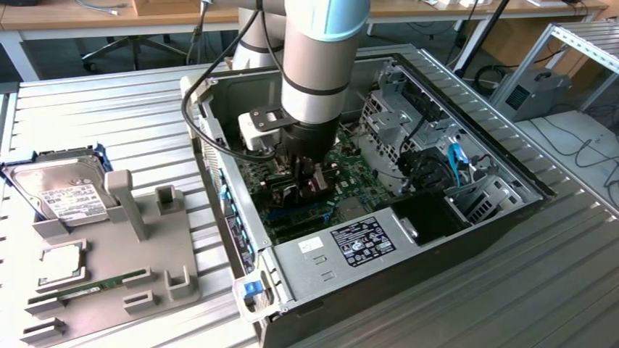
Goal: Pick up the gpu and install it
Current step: 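Press down on the gpu until it lock into place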
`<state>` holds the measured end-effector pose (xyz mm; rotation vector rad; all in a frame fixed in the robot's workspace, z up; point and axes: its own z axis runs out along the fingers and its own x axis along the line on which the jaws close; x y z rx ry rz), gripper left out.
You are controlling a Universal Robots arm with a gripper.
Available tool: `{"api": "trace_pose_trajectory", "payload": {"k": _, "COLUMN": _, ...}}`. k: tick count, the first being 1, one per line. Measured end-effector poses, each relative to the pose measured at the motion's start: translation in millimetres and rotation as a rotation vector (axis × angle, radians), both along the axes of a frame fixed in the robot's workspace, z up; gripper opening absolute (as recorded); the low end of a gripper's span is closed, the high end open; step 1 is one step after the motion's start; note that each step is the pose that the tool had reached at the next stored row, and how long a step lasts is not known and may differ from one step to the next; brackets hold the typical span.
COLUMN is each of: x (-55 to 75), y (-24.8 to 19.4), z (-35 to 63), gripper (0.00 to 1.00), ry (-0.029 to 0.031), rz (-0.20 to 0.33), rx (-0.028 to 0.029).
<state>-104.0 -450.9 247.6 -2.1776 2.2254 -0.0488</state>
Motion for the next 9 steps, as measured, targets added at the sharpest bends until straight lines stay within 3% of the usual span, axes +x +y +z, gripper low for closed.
{"api": "trace_pose_trajectory", "payload": {"k": 8, "x": 0.1, "y": 0.3, "z": -0.9, "gripper": 0.27, "ry": -0.001, "rz": 0.0, "rx": 0.002}}
{"api": "trace_pose_trajectory", "payload": {"k": 9, "x": 0.1, "y": 0.1, "z": -0.4, "gripper": 0.32, "ry": -0.0004, "rz": 0.0, "rx": 0.0008}}
